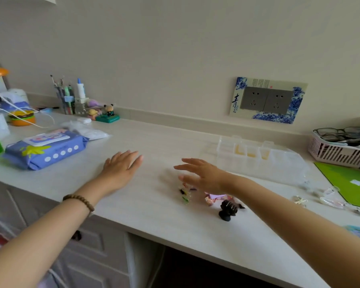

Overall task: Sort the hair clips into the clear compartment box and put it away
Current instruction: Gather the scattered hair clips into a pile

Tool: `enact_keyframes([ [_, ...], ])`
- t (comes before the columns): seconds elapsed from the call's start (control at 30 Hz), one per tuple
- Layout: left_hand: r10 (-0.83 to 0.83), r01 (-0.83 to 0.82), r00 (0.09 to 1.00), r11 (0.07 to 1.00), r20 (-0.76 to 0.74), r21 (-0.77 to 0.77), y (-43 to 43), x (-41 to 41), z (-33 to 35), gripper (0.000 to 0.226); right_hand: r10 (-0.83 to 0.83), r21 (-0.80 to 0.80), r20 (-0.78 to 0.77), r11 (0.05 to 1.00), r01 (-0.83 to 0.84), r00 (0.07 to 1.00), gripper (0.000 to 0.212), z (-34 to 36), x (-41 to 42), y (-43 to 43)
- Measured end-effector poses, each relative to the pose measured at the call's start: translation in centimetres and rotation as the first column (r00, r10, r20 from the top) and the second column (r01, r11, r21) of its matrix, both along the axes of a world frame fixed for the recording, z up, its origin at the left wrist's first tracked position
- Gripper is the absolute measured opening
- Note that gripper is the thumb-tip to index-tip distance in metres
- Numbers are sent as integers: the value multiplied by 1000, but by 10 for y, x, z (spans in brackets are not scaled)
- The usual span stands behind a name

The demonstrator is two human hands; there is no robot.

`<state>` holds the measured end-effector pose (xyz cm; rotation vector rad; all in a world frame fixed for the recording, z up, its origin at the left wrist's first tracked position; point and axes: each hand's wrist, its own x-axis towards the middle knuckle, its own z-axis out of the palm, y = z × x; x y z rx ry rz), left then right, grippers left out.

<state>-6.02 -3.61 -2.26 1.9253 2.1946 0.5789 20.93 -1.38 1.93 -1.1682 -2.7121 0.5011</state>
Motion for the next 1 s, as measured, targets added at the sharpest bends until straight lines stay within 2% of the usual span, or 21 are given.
enact_keyframes([
  [0.1,-84,88,994,995,68,-47,-6,-5,-9,102,26,71,192,997,-41,981,46,-10,-7,-1],
  [0.17,-193,199,971,979,145,-33,-12,14,-9,99,34,116,284,991,-69,958,49,-13,-2,-4],
  [0.27,-383,404,902,911,200,-75,-22,57,-3,89,8,126,302,991,-49,953,51,-9,22,-10],
  [0.4,-525,546,834,829,170,-117,-25,110,5,99,-40,59,211,998,28,977,46,-2,68,-14],
  [0.5,-573,597,800,789,179,-143,-23,145,10,104,-85,22,128,996,83,988,57,-5,99,-20],
  [0.6,-614,647,758,751,218,-133,-18,178,9,109,-135,-5,-59,991,135,989,58,-7,126,-31],
  [0.7,-641,681,720,726,265,-94,-12,209,5,112,-263,-74,-329,965,253,907,52,-1,156,-40],
  [0.8,-687,728,660,685,303,-31,-11,236,7,109,-357,-44,-489,921,386,796,45,-1,199,-35],
  [0.87,-720,758,605,652,341,30,-9,251,9,102,-446,-47,-527,865,500,723,49,-5,234,-25],
  [0.93,-712,743,616,667,337,53,-3,263,6,106,-542,-86,-477,812,577,692,57,-12,263,-11],
  [1.0,-712,731,638,680,293,62,5,272,3,112,-598,-195,-412,795,575,687,59,-19,280,5],
])
